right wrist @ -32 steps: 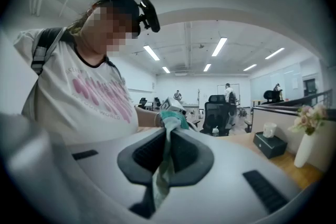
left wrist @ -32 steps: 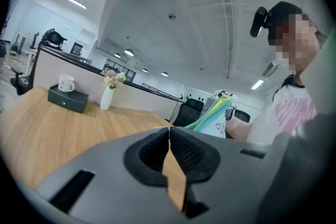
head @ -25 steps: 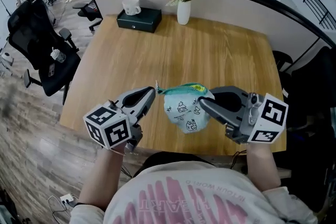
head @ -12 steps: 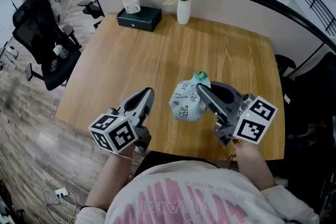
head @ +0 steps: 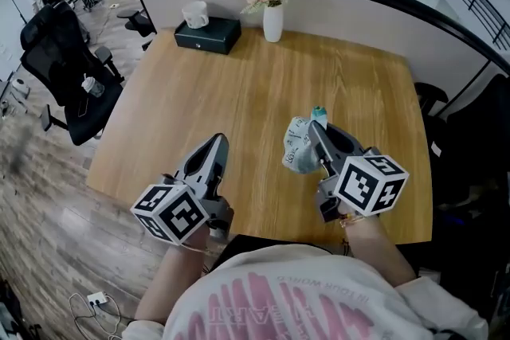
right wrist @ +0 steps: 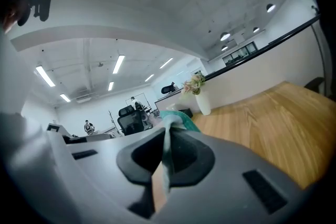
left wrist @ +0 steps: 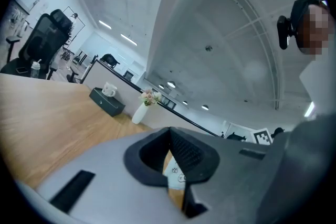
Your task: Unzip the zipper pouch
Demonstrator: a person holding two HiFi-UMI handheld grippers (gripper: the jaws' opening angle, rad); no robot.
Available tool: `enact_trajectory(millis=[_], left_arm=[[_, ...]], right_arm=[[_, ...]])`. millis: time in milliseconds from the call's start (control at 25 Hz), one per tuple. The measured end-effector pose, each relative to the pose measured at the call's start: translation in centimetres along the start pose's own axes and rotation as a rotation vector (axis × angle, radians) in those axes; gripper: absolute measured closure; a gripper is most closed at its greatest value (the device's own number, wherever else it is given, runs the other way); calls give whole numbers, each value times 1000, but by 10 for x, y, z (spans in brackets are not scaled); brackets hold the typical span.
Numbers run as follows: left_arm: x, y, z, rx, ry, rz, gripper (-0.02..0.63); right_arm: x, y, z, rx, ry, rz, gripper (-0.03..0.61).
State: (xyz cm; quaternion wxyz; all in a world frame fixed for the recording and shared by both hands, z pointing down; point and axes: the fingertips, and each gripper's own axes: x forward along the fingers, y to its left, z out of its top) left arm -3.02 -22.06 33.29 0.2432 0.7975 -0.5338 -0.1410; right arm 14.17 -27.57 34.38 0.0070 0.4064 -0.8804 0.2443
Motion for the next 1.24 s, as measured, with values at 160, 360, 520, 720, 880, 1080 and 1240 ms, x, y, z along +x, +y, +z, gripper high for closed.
enact_trajectory(millis=[160,360,520,720,880,1080,1240], left_arm=[[-5,17,-1,-17,-8,53,612],[-10,31,0,-21,-20,95,612],[-17,35,-1,-46,-31,103,612],[-22,37,-4,-50,-26,112,612],[-24,38,-3,-47,-35,122,612],[-30,37,-4,-49,-39,130,612],[-34,37,-5,-55,-37,143,612]], right_arm=[[-2,-15,-8,3,23,-55,569],[-5,-24,-9,-38,43,-93,571],[-5,-26,-13,-40,58,-98,571],[-1,-20,-15,-40,70,-69,571],[4,-14,-17,-51,81,-39,571],[4,-11,-15,-68,78,-30,571],[3,-9,-16,-72,91,-21,571]])
